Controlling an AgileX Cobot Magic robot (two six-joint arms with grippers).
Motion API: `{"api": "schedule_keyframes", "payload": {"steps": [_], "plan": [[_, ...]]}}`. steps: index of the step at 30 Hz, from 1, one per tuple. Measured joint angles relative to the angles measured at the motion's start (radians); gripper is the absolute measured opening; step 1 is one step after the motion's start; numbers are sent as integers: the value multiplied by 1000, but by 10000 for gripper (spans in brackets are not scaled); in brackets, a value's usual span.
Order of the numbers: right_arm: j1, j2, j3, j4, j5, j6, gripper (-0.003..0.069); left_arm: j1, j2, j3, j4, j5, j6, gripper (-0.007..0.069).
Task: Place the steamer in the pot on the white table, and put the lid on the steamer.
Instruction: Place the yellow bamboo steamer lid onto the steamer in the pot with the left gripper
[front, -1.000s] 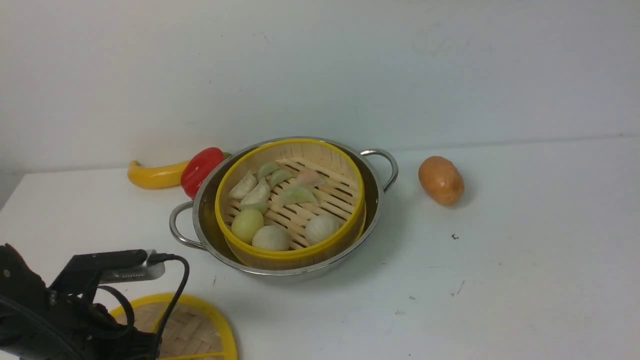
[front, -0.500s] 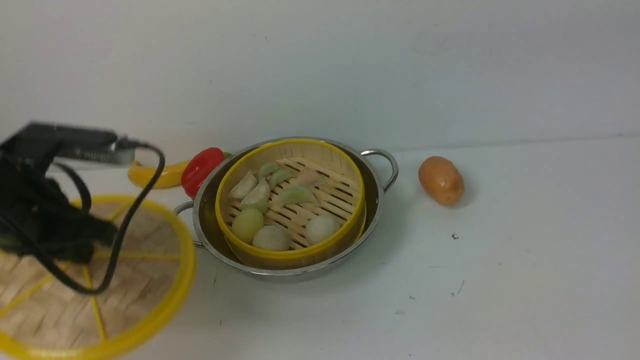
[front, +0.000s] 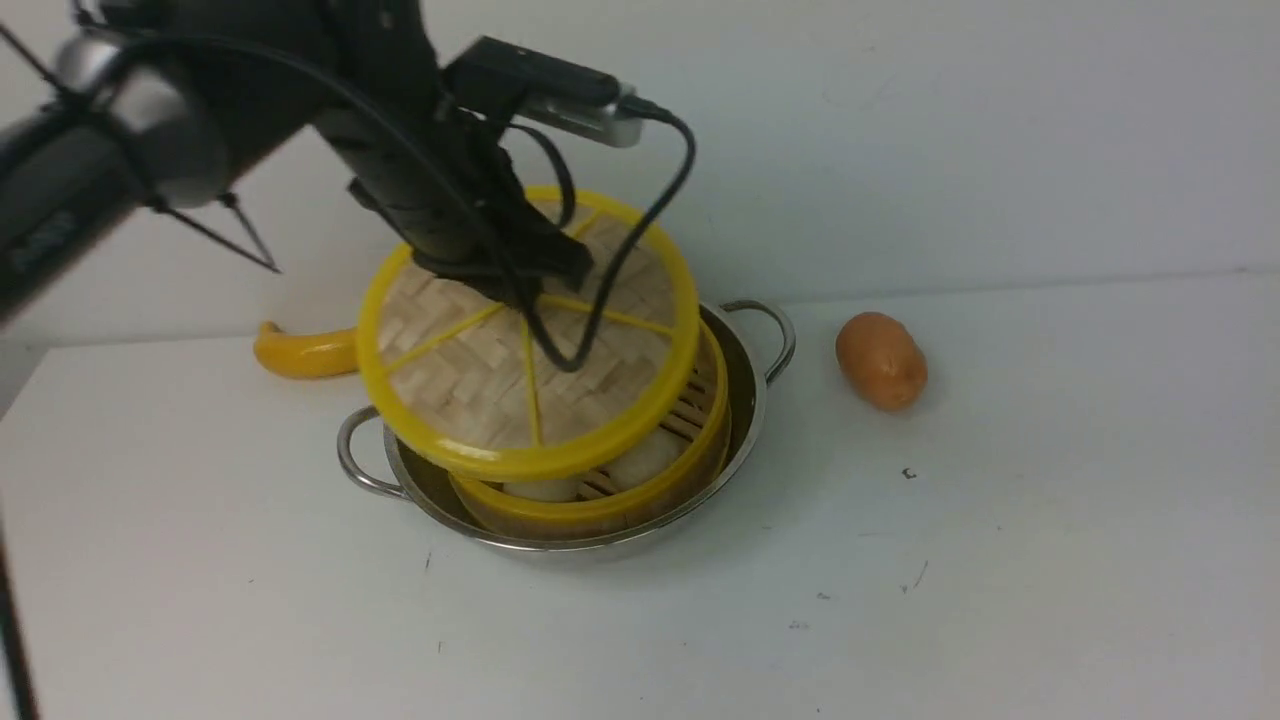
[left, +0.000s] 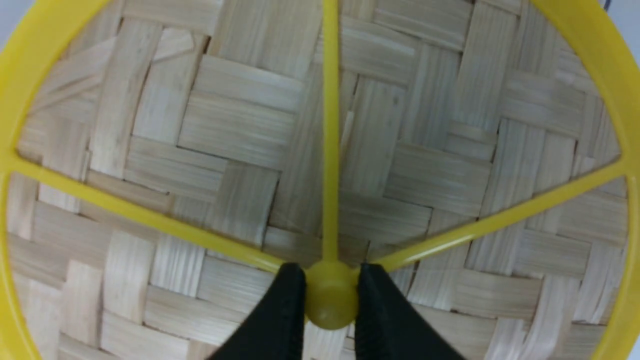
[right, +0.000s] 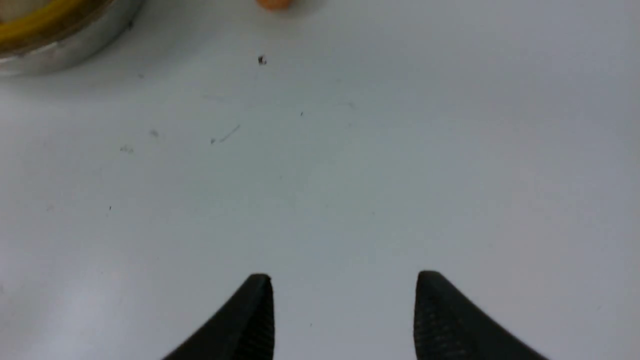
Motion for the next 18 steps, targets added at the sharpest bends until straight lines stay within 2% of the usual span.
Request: {"api": "schedule_keyframes", "payload": {"steps": [8, 18], "plan": [[0, -179, 58, 2, 1, 49, 384, -14, 117, -53, 1, 1, 0, 115], [0, -204, 58, 3, 0, 51, 384, -14, 144, -53, 0, -25, 0, 115]]}}
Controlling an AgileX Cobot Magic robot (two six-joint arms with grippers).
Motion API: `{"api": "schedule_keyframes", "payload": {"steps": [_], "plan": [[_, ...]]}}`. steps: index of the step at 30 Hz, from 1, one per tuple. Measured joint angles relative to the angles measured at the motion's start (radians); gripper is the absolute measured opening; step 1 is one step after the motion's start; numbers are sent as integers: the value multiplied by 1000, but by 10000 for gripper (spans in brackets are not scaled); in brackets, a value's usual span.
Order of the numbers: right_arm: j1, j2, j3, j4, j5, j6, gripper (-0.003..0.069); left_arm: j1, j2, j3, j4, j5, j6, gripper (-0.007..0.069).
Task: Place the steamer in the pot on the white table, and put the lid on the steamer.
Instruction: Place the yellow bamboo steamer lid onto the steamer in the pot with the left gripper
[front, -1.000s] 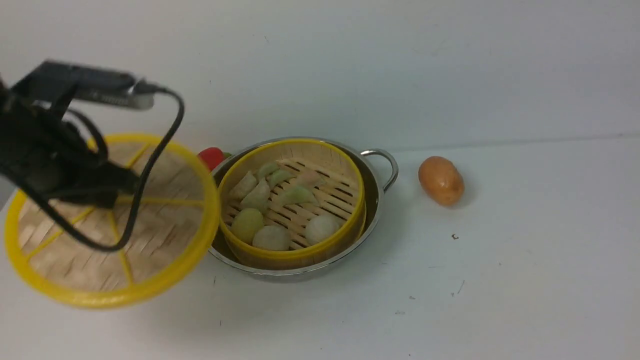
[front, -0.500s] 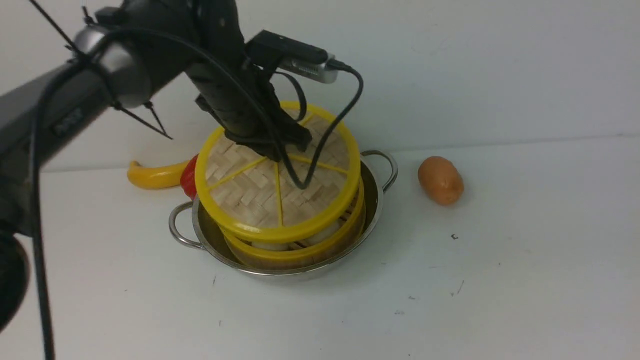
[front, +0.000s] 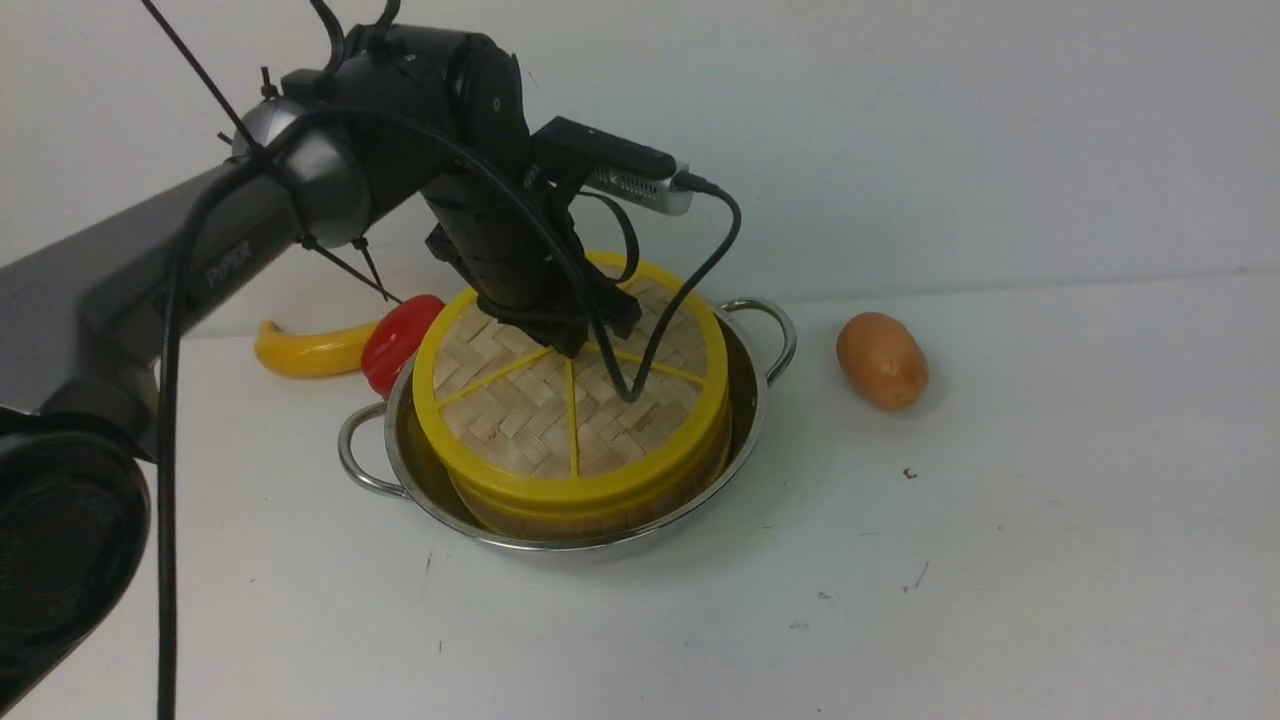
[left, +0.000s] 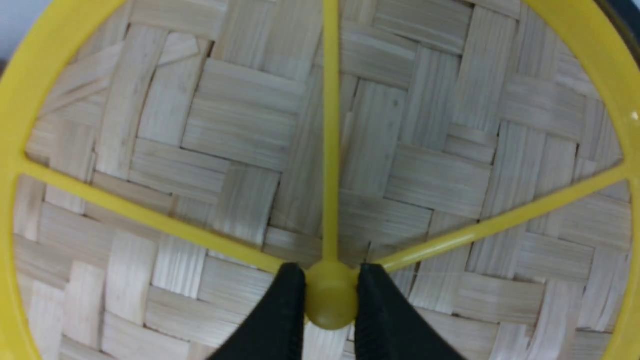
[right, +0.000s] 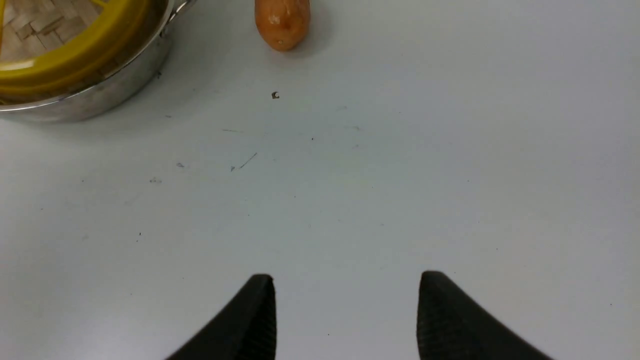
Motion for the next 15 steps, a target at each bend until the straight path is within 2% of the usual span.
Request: {"api": "schedule_keyframes", "payload": {"steps": [15], "plan": [[0, 0, 0, 0, 0, 0, 384, 0, 34, -8, 8, -12, 0, 115]]}}
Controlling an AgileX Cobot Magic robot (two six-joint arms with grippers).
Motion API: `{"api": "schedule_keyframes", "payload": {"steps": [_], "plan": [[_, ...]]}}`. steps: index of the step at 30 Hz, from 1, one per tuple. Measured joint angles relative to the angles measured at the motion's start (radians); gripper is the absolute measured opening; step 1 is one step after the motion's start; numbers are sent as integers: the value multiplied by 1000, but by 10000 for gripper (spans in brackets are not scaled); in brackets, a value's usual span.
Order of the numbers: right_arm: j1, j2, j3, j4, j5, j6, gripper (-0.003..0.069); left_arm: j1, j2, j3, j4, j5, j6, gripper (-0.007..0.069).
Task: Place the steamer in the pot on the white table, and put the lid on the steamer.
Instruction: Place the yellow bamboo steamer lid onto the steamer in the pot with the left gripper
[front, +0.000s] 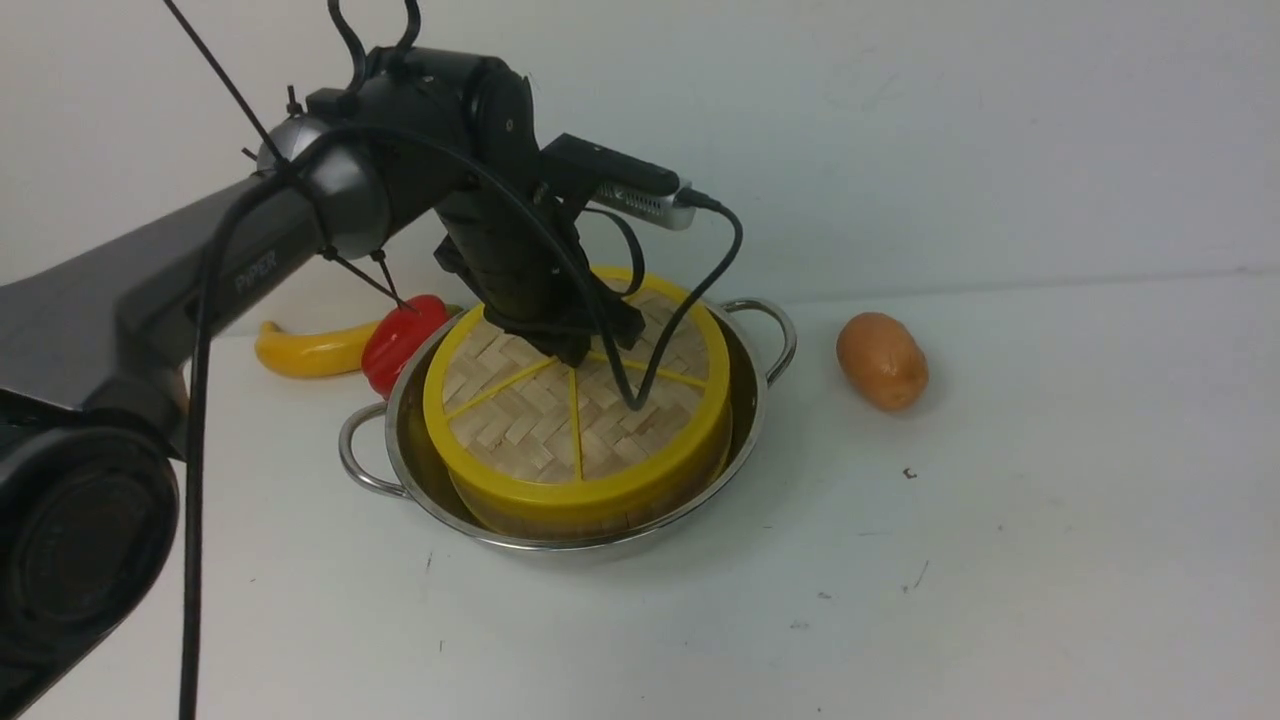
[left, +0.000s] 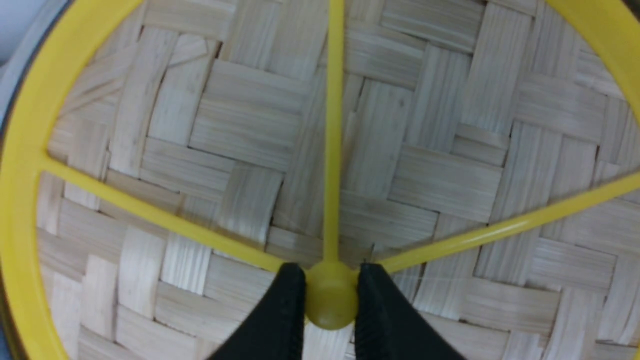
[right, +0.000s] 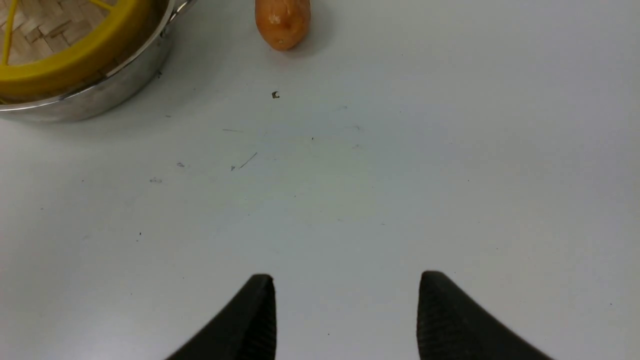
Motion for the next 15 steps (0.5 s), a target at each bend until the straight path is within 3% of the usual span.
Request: {"api": "schedule_keyframes", "payload": {"steps": [5, 8, 15], "plan": [[0, 0, 0, 0, 0, 0, 384, -1, 0, -2, 18, 0, 0, 140], [0, 0, 0, 0, 0, 0, 384, -2, 0, -4, 29, -2, 0, 232], [0, 0, 0, 0, 0, 0, 384, -2, -2, -69, 41, -16, 0, 523]]}}
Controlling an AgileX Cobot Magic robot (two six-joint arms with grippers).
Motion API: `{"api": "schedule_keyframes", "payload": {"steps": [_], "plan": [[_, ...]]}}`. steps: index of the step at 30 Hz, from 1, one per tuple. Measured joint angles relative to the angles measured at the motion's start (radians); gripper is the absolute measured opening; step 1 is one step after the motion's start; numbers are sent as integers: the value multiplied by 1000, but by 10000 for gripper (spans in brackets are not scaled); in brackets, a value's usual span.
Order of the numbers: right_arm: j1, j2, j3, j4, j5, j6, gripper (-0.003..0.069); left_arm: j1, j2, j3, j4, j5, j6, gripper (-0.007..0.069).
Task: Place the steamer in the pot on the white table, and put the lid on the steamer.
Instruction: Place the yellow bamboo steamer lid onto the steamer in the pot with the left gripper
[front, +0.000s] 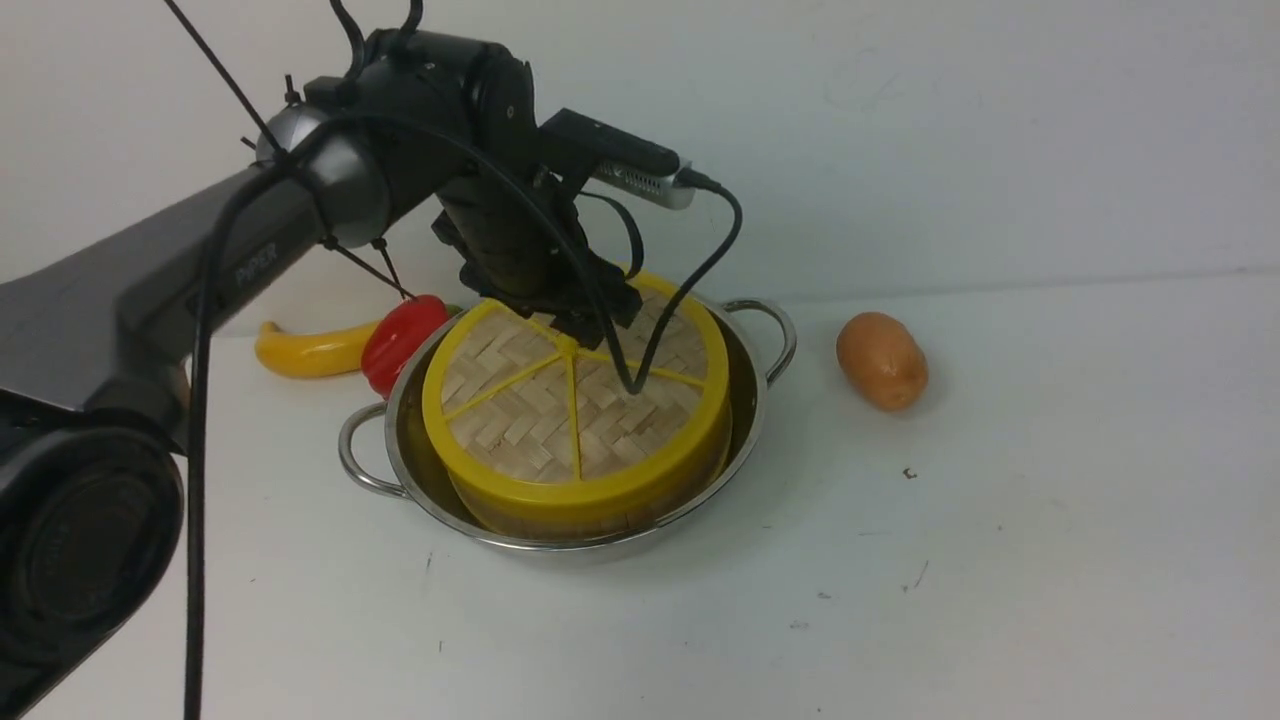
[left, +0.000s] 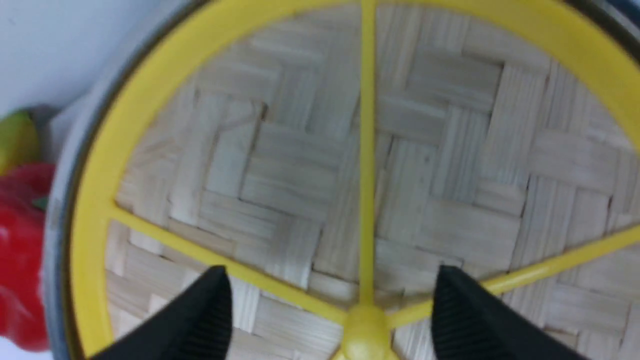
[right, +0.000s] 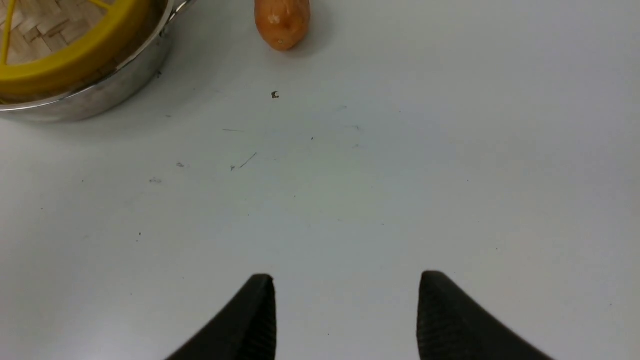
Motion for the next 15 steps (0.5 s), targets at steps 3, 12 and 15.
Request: {"api": "schedule_keyframes", "payload": {"steps": [3, 12, 15], "plan": [[0, 0, 0, 0, 0, 0, 384, 0, -29, -32, 3, 12, 0, 568], [0, -53, 25, -77, -93, -2, 259, 0, -450, 47, 31, 54, 9, 122], [0, -118, 77, -137, -187, -3, 144, 0, -628, 203, 30, 33, 30, 9]]}}
